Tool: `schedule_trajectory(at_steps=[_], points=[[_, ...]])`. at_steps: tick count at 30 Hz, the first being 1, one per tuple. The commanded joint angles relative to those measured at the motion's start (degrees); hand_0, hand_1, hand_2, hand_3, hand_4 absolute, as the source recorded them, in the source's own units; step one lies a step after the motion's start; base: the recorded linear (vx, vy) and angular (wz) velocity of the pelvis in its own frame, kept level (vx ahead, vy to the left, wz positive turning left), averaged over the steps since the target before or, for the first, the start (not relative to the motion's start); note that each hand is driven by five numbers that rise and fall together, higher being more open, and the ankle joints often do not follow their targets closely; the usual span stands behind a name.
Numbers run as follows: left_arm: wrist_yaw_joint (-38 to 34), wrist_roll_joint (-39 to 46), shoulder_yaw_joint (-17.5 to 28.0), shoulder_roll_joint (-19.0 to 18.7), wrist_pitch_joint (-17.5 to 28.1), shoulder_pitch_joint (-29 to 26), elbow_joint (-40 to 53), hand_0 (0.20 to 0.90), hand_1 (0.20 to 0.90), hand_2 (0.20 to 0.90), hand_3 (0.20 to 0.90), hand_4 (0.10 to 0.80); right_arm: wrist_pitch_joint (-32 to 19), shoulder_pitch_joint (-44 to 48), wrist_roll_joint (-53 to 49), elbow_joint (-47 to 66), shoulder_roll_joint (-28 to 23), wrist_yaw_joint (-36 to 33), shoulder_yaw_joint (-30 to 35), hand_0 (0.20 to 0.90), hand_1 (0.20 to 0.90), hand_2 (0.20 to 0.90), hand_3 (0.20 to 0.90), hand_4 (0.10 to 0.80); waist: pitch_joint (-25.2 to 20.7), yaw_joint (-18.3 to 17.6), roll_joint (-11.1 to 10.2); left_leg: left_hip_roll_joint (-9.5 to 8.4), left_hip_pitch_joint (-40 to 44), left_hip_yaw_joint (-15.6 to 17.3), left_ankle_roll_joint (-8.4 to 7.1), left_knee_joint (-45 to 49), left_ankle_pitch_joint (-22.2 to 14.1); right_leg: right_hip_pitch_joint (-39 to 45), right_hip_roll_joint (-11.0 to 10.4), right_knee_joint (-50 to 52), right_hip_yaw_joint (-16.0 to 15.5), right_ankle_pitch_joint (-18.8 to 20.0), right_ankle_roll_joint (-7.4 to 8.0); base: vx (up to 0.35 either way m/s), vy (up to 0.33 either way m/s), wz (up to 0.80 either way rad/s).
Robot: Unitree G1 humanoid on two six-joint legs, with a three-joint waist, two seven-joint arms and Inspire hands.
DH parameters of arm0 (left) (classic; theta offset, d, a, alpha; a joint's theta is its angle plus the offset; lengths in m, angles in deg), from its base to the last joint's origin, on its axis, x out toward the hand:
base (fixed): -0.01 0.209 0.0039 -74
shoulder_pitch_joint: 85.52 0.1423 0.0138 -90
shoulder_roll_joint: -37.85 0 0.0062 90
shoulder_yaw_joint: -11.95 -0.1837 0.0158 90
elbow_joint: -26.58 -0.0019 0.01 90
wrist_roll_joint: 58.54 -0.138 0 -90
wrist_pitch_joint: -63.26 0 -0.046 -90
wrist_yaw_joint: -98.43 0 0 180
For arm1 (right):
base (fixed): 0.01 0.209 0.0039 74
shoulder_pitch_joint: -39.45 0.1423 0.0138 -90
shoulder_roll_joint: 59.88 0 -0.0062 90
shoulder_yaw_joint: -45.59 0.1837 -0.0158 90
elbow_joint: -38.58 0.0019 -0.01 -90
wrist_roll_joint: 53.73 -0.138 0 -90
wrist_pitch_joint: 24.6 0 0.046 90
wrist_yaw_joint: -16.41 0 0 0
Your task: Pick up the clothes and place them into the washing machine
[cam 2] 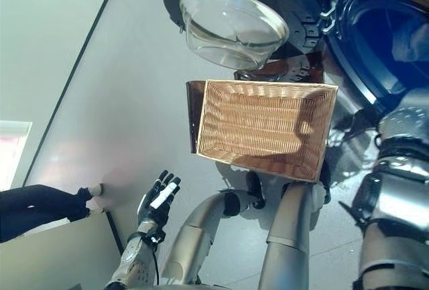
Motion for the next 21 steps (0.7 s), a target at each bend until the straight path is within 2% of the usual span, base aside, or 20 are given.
schedule_trajectory(at_steps=[1, 5, 10, 21], points=[[-2.36, 1.47, 4.61, -3.46, 5.13, 0.7, -2.58, 0.9, 0.9, 0.9, 0.9, 0.8, -4.16, -9.3, 9.14, 7.79, 3.76, -3.6, -2.39, 0.9, 0.9, 0.9, 0.9, 0.8, -3.82, 1.32, 2.53, -0.17, -1.19, 0.12, -2.75, -8.15, 6.95, 3.17, 3.48, 1.41, -3.68, -2.95, -7.14, -0.01, 0.081, -0.05], [-2.37, 1.39, 4.8, -3.56, 5.55, 0.75, -3.01, 0.9, 0.9, 0.9, 0.9, 0.8, -4.49, -13.12, 11.44, 10.91, 9.24, -4.72, -1.92, 0.9, 0.9, 0.9, 0.9, 0.8, -3.94, 1.53, 2.59, -0.38, -1.13, 0.45, -2.52, -8.22, 6.86, 3.18, 3.28, 1.11, -3.46, -2.83, -7.06, -0.005, 0.049, -0.04], [-2.61, 1.53, 5.29, -3.58, 5.75, 0.93, -3.55, 0.9, 0.9, 0.9, 0.9, 0.8, -4.96, -15.81, 11.65, 12.44, 13.7, -4.07, -2.46, 0.9, 0.9, 0.9, 0.9, 0.8, -4.13, 1.77, 2.46, -0.16, -1.2, 0.84, -2.33, -8.01, 6.72, 3.41, 3.43, 0.53, -3.18, -2.59, -7.03, -0.002, 0.027, -0.01], [-3.05, 1.49, 5.99, -3.61, 5.96, 0.99, -4.3, 0.9, 0.9, 0.9, 0.9, 0.8, -5.28, -18.83, 11.81, 14.29, 16.56, -2.59, -3.94, 0.9, 0.9, 0.9, 0.9, 0.8, -4.77, 1.76, 1.71, 0.4, -1.06, 1.43, -2.12, -8.17, 6.64, 3.49, 3.83, -0.17, -2.76, -1.99, -6.99, -0.002, 0.011, -0.05]])
